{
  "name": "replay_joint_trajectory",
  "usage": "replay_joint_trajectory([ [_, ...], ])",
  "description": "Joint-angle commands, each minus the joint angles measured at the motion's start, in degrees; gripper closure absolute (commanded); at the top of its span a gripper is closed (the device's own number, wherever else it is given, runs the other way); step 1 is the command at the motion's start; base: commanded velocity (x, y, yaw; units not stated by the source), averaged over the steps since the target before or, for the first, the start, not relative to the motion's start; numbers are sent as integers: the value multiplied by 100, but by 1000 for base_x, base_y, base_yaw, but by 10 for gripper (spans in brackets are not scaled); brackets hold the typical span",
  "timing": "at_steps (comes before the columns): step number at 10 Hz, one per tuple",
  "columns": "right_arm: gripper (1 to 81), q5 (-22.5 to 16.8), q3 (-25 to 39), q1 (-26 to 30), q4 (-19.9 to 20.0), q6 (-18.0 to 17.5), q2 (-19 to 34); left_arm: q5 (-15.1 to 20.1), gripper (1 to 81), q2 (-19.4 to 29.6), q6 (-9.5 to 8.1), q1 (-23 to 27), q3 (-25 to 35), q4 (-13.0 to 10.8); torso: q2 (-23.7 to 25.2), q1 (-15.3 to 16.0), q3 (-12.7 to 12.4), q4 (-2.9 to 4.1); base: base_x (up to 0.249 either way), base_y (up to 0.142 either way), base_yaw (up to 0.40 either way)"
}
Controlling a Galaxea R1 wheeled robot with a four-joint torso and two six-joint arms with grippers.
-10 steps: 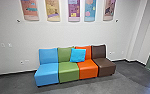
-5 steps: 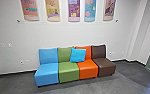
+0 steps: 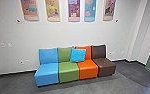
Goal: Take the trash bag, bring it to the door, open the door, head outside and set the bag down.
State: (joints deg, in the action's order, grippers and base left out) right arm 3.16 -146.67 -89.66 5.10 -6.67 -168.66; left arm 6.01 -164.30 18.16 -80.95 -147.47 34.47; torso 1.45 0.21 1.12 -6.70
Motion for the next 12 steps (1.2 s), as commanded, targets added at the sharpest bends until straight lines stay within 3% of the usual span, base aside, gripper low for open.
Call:
replay_joint_trajectory([
  [1,10,-325,43,277,-44,-18,14,392,811,64,38,391,-1,-29,0,0,0,0,0,0,0],
  [8,10,-325,43,260,-44,-10,5,401,811,90,47,399,7,-20,0,0,0,0,0,0,0],
  [12,10,-325,43,260,-44,-10,14,401,811,99,47,399,25,-29,0,-2,0,0,0,0,-321],
])
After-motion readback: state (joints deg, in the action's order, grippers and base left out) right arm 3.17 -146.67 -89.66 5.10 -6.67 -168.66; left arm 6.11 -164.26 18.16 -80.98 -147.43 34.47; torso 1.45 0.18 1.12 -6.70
